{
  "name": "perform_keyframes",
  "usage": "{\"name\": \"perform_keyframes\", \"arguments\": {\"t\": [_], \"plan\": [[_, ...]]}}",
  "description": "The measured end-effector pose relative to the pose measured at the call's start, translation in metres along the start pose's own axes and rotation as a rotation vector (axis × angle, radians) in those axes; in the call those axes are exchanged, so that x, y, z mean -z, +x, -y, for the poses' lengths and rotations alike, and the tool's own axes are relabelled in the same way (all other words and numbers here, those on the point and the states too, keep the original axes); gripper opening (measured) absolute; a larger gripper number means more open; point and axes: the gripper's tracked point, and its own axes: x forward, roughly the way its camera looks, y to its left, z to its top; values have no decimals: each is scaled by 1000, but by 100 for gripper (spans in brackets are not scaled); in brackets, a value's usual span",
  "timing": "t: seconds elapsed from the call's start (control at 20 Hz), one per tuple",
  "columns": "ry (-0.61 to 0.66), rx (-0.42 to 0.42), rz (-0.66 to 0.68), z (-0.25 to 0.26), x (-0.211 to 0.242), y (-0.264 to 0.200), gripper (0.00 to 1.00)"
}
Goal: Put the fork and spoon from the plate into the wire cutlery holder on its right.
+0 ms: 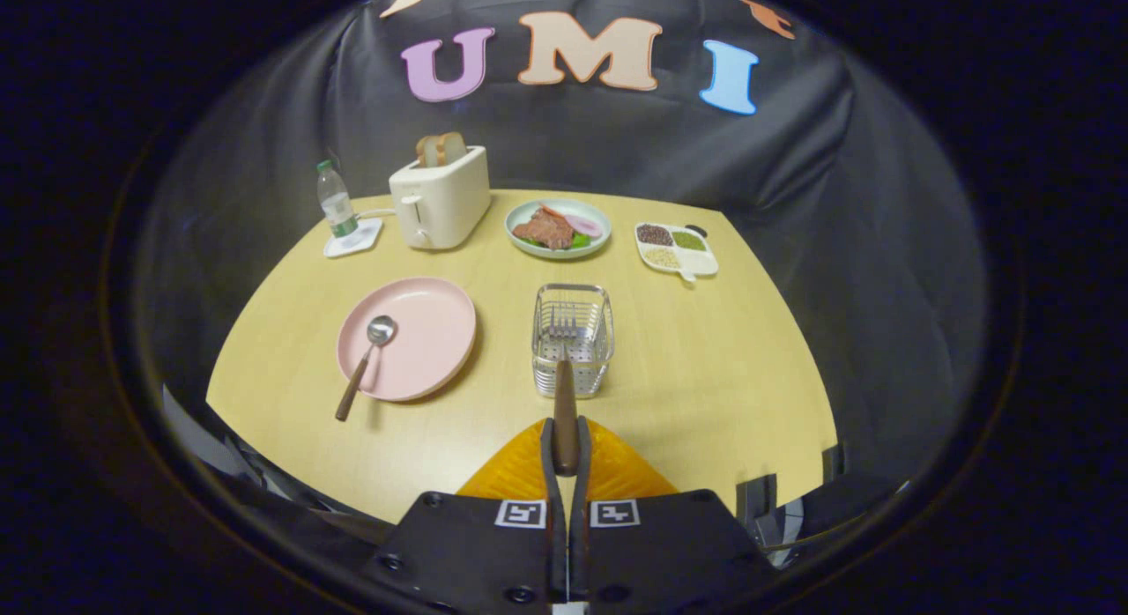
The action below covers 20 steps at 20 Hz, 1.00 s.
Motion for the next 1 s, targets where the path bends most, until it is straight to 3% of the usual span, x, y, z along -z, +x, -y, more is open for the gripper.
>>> {"name": "perform_keyframes", "arguments": {"t": [0.35,0.6,1.0], "plan": [[-94,-11,-170,-4,-4,17,4],[-50,-10,-256,-3,-13,20,4],[-107,24,-297,0,-17,38,12]]}}
